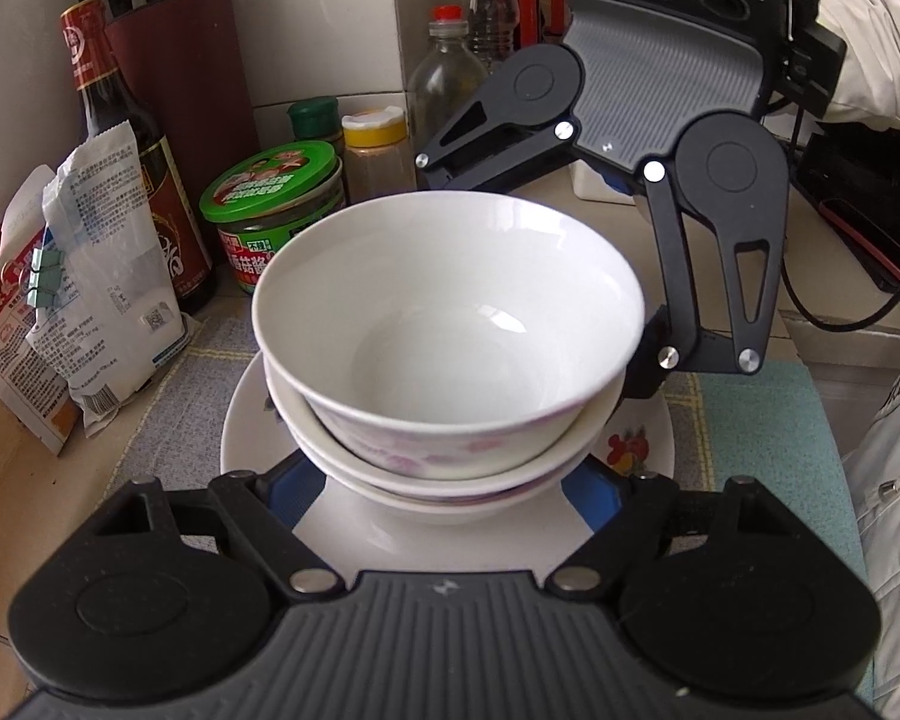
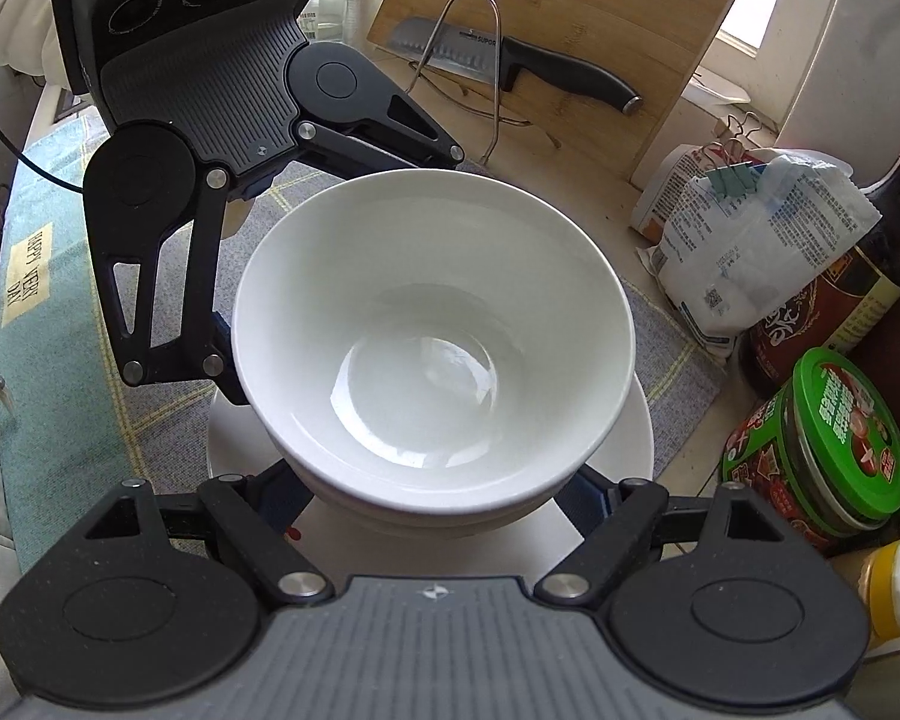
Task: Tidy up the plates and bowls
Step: 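Lower the bowl stack onto the floral plate stack with both tools, then open both tools and withdraw them from the bowl stack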
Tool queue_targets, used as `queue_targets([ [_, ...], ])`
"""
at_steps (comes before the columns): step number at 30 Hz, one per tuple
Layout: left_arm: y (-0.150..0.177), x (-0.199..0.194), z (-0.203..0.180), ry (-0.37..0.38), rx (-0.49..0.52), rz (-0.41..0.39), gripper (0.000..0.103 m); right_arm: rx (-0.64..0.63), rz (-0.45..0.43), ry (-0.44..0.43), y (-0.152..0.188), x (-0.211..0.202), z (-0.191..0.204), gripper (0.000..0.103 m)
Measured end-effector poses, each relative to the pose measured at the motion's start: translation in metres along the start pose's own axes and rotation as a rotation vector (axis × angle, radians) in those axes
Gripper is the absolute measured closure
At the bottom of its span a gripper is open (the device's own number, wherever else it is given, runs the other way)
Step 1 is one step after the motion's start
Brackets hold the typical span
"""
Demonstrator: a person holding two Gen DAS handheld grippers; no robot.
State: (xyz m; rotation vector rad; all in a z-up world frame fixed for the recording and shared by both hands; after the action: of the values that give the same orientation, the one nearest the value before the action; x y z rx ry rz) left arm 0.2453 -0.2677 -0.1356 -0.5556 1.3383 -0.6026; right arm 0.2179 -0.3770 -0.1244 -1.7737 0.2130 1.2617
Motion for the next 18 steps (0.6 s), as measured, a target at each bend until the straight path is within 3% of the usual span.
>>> queue_targets([
  [3, 0.001, -0.001, 0.0, -0.014, -0.011, -0.004, 0.018, -0.002, -0.006, 0.006, 0.001, -0.002, 0.002, 0.014],
  [8, 0.0, -0.007, -0.006, -0.063, -0.014, -0.02, 0.009, 0.017, -0.035, -0.002, 0.001, -0.006, 0.002, 0.001],
  [13, 0.006, -0.021, -0.017, -0.131, -0.021, -0.029, 0.003, 0.012, -0.032, 0.019, 0.003, -0.006, 0.006, 0.0],
  [18, 0.016, -0.04, -0.028, -0.226, -0.088, -0.074, 0.003, 0.099, -0.051, 0.064, 0.009, -0.012, 0.015, 0.0],
])
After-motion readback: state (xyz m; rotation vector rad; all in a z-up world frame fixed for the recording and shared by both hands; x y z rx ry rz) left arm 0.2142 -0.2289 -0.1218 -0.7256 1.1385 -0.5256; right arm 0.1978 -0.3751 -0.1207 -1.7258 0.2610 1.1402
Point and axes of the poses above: each gripper's, at about its wrist camera, not at the fingertips, and x roughly the way its jaws point, z to its left, y to its underside, the point moved 3 cm from there along x, roughly the way its jaws point, and after that the axes turned 7 degrees about x, right-handed, at the moved point
